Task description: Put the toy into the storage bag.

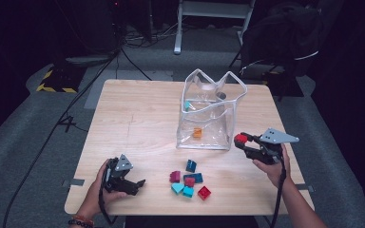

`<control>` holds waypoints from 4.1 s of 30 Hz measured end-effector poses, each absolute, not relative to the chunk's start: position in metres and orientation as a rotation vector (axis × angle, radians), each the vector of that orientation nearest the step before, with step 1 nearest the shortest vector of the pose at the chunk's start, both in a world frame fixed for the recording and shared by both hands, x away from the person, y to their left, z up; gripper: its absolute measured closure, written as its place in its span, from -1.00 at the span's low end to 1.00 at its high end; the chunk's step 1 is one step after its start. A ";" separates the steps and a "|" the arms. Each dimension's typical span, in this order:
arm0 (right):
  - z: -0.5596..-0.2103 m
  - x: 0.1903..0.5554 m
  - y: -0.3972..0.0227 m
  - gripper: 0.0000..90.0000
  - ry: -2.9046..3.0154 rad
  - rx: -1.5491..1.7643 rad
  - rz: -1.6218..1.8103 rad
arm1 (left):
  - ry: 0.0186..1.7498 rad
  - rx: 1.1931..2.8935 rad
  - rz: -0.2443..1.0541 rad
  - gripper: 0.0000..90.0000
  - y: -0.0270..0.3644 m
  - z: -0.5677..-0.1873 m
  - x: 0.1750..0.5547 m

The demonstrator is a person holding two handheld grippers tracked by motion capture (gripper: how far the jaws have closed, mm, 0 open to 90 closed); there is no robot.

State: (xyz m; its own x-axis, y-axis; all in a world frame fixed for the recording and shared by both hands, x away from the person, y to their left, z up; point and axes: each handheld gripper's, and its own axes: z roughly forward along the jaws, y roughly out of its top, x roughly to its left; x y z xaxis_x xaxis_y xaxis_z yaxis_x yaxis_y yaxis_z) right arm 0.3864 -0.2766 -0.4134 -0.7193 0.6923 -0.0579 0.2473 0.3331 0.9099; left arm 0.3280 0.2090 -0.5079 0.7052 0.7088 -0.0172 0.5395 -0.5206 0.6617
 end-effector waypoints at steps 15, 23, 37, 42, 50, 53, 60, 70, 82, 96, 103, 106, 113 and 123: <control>-0.348 0.415 -0.289 0.26 2.026 0.848 1.385 | 0.956 2.250 0.336 -0.96 0.209 -0.508 0.328; -0.326 0.425 -0.279 0.26 2.018 0.818 1.368 | 0.956 2.250 0.337 -0.96 0.209 -0.508 0.329; -0.306 0.450 -0.248 0.26 2.002 0.837 1.375 | 0.956 2.251 0.336 -0.96 0.209 -0.508 0.329; -0.308 0.461 -0.236 0.26 2.012 0.848 1.328 | 0.956 2.250 0.336 -0.96 0.209 -0.508 0.329; -0.311 0.479 -0.225 0.26 2.024 0.892 1.271 | 0.955 2.251 0.335 -0.96 0.209 -0.508 0.329; -0.314 0.485 -0.222 0.26 2.029 0.909 1.247 | 0.955 2.251 0.336 -0.96 0.209 -0.508 0.329; -0.319 0.495 -0.217 0.25 2.040 0.958 1.259 | 0.955 2.252 0.336 -0.96 0.209 -0.508 0.329; -0.324 0.499 -0.214 0.13 2.030 0.992 1.222 | 0.956 2.251 0.336 -0.96 0.209 -0.508 0.328; -0.316 0.484 -0.219 0.07 2.021 0.947 1.258 | 0.956 2.251 0.336 -0.96 0.209 -0.508 0.328; -0.308 0.451 -0.230 0.05 2.030 0.854 1.325 | 0.956 2.251 0.336 -0.96 0.209 -0.508 0.328; -0.308 0.429 -0.232 0.04 2.045 0.785 1.343 | 0.956 2.251 0.336 -0.96 0.209 -0.508 0.328; -0.310 0.420 -0.232 0.04 2.050 0.756 1.350 | 0.956 2.250 0.336 -0.96 0.209 -0.508 0.328; -0.318 0.399 -0.233 0.02 2.081 0.695 1.347 | 0.956 2.251 0.336 -0.96 0.209 -0.508 0.328; -0.333 0.376 -0.231 0.00 2.134 0.630 1.362 | 0.956 2.250 0.336 -0.96 0.209 -0.508 0.328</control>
